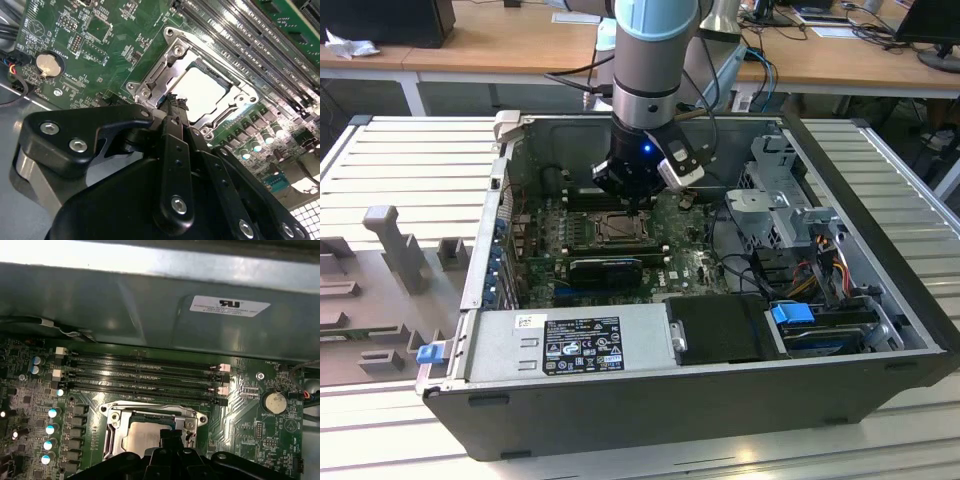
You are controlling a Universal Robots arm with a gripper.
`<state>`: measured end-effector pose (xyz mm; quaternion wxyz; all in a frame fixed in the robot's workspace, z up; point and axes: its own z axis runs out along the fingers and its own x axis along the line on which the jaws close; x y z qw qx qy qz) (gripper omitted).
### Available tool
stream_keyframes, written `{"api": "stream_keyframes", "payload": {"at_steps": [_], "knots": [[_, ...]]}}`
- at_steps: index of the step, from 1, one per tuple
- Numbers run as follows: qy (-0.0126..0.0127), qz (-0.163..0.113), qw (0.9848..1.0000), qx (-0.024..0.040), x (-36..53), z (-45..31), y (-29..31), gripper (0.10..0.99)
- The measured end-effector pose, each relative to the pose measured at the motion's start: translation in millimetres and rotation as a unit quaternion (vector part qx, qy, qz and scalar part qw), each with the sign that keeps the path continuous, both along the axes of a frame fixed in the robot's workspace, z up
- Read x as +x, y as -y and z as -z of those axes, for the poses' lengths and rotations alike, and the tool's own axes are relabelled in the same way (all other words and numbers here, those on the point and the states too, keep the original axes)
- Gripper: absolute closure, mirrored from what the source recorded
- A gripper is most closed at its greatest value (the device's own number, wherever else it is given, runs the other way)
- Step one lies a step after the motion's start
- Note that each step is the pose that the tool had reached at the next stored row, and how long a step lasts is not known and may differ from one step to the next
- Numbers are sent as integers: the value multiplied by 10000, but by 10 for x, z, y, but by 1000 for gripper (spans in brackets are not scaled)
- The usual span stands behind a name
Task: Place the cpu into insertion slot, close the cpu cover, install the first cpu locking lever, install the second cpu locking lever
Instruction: 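Install the second cpu locking lever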
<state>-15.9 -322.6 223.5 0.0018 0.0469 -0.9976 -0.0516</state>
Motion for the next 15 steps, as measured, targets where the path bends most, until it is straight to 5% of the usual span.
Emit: {"api": "stream_keyframes", "payload": {"at_steps": [7,15], "knots": [[0,0,10000,0,0,0,53,980],[0,0,10000,5,0,-88,106,980]]}}
